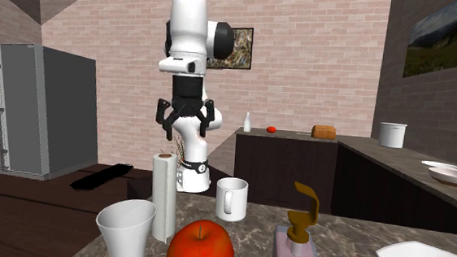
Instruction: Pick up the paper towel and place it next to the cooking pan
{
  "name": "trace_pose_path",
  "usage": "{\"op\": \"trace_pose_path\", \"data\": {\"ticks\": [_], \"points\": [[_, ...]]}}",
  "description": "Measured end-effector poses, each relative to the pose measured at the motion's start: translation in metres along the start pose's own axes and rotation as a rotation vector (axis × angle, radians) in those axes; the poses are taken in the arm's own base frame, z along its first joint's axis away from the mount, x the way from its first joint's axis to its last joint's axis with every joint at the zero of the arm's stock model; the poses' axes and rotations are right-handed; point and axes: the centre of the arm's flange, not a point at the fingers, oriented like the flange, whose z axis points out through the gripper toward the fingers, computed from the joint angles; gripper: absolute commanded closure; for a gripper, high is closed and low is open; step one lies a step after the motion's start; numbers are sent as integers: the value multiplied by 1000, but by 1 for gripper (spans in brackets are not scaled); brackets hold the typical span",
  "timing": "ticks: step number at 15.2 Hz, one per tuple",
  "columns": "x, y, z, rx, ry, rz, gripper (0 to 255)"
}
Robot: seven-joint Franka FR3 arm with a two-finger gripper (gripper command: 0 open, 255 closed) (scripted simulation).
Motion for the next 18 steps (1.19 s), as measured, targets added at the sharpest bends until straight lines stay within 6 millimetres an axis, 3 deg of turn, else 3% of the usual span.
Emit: {"op": "trace_pose_path", "data": {"ticks": [5,12,18], "points": [[26,57,13,16,5,-14,0],[30,62,51,18,6,-17,0],[29,62,57,18,6,-17,0]]}}
